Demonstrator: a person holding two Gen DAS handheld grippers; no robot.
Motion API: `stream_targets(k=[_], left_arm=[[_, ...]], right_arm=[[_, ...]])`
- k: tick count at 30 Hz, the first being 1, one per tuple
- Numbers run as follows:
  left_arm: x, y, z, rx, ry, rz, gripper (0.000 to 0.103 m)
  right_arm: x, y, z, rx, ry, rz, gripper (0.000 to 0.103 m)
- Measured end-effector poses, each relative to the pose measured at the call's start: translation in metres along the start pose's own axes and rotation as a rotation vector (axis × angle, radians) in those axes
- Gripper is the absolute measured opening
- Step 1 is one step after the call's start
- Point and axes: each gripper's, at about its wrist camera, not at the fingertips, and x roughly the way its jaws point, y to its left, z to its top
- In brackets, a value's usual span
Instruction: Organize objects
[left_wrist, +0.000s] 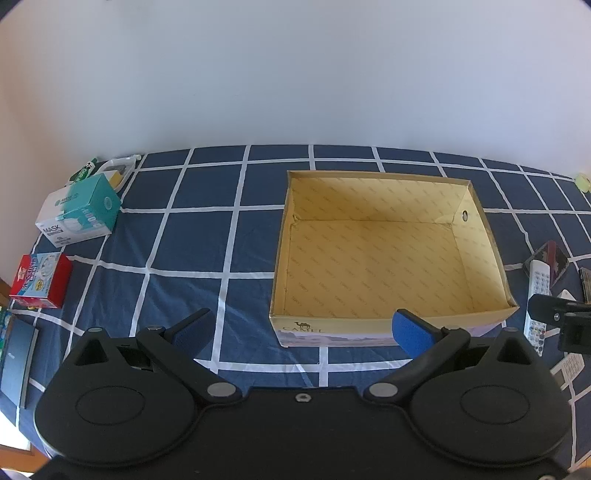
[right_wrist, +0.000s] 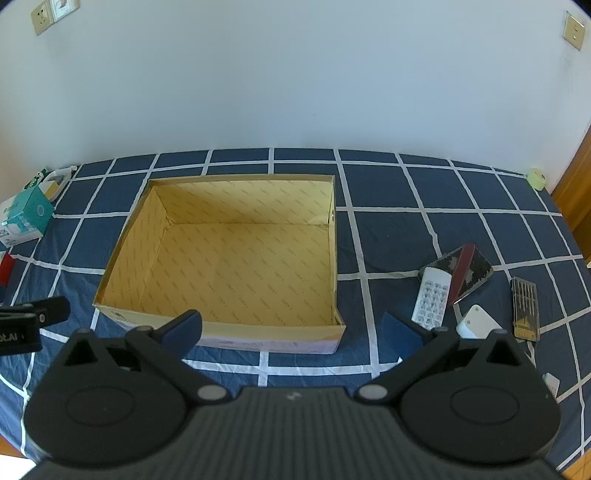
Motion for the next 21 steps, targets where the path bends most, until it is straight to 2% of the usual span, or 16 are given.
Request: stream_targets(k=[21], left_arm=[[0.0012, -0.0019, -0.0001, -0.003, 0.003, 0.006, 0.103]], right_arm=[[0.0003, 0.0007, 0.0004, -0.002, 0.002, -0.001, 0.103]])
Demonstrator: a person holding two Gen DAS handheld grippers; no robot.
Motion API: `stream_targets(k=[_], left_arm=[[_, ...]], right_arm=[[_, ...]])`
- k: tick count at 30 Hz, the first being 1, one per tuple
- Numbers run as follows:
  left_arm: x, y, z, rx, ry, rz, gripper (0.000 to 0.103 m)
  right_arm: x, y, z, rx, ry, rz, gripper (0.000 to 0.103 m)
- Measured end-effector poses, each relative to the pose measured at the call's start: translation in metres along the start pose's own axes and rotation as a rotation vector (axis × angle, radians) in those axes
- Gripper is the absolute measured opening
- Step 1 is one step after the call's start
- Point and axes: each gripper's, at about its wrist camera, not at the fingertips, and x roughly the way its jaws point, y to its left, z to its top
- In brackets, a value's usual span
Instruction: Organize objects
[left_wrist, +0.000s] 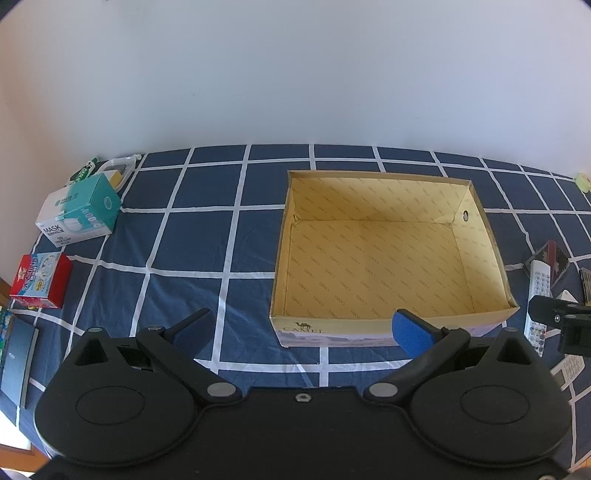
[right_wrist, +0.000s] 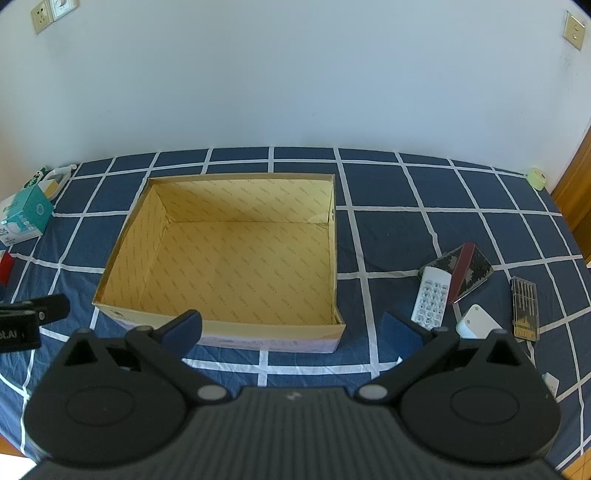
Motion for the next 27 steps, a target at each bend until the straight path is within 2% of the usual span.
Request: stream_targets(k=[27], left_arm=[[0.0006, 0.0020, 0.0017, -0.008, 0.003, 0.004, 0.103]], right_arm=[[0.0023, 0.0014, 0.0007, -0.001, 0.003, -0.002, 0.103]])
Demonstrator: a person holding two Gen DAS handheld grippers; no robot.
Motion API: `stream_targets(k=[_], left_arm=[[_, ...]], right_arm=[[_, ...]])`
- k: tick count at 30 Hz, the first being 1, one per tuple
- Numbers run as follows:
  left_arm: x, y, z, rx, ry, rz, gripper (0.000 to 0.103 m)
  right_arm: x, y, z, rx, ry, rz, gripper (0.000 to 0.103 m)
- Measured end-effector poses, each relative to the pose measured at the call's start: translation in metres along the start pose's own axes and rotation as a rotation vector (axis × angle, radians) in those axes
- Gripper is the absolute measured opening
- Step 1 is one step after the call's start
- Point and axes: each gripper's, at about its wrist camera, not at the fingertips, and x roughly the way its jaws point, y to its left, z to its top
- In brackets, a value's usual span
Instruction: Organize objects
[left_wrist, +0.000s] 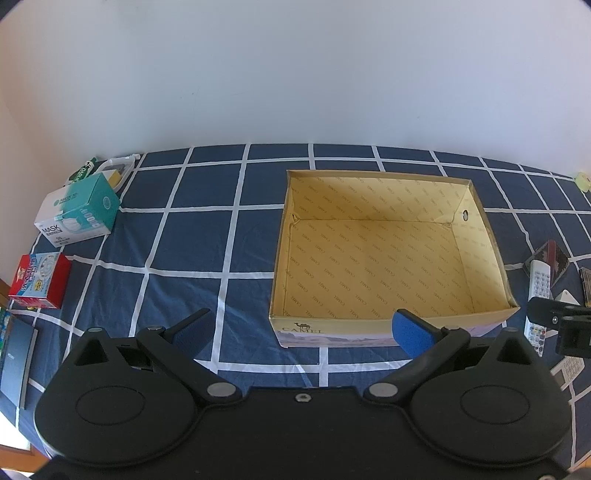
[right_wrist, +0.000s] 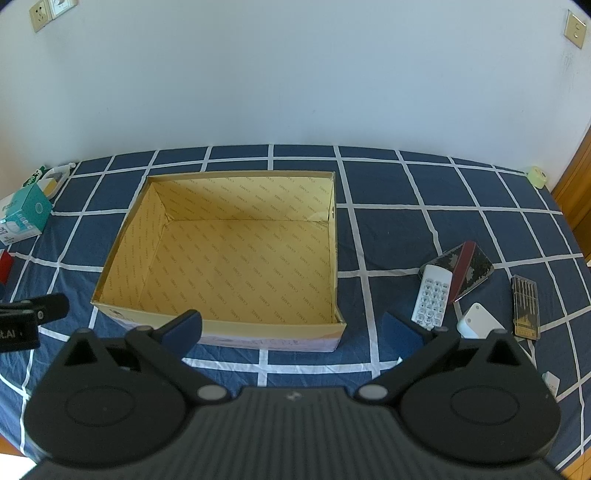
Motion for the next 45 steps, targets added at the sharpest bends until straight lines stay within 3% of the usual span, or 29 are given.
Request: stream_targets(k=[27, 45], left_arm=[[-0.004, -0.010, -0.005, 0.032, -0.001, -0.021, 0.103], [-0.005, -0.060, -0.018, 0.188, 0.029, -0.120, 0.103]], right_arm=[[-0.007, -0.009, -0.007, 0.035, -0.012, -0.013, 0.103], [-0.027, -0.061, -0.052, 0.246, 0.018, -0.104, 0.103]])
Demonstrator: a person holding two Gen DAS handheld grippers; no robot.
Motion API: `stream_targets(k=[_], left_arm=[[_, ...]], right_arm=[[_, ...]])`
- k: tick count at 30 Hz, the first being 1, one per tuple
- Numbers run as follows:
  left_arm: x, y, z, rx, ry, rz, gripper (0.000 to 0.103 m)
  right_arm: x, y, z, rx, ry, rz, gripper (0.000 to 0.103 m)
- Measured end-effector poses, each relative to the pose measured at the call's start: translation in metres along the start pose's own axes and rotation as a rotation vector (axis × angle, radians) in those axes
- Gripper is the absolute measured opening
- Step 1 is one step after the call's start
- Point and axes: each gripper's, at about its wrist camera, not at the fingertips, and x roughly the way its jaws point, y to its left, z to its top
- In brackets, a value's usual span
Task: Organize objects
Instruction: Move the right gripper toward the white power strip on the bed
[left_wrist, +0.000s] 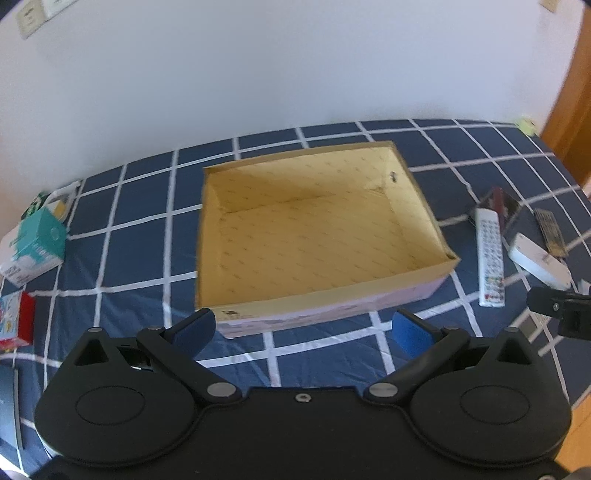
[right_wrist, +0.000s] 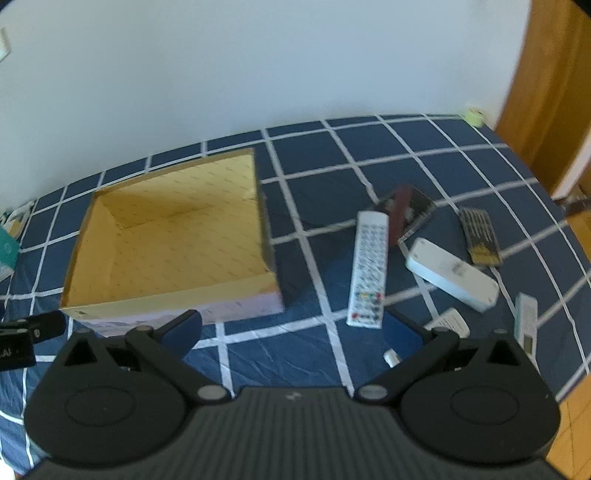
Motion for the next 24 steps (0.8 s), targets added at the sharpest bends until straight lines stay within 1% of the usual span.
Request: stream_targets(k=[6, 11, 19, 24], left_arm=[[0.006, -0.020, -0.002, 0.036, 0.023, -0.045, 0.103], [0.014, -0.038, -0.002, 0.071, 0.039, -0.079, 0.103], [0.031, -0.086, 0.007, 0.160, 0.080, -0.145, 0.103], [0.041, -0.118, 0.015, 0.221, 0.098, -0.162, 0.103]], right_arm=[[-0.003, -0.024, -0.012, 0.055, 0.024, -0.045, 0.103], [-0.008, -0.048, -0.018, 0.127, 0.032, -0.072, 0.103], [-0.007, -0.099, -0.029, 0.267, 0.055, -0.122, 0.103], [-0.001, -0.135, -0.025, 0.344, 0.079, -0.147, 0.103]])
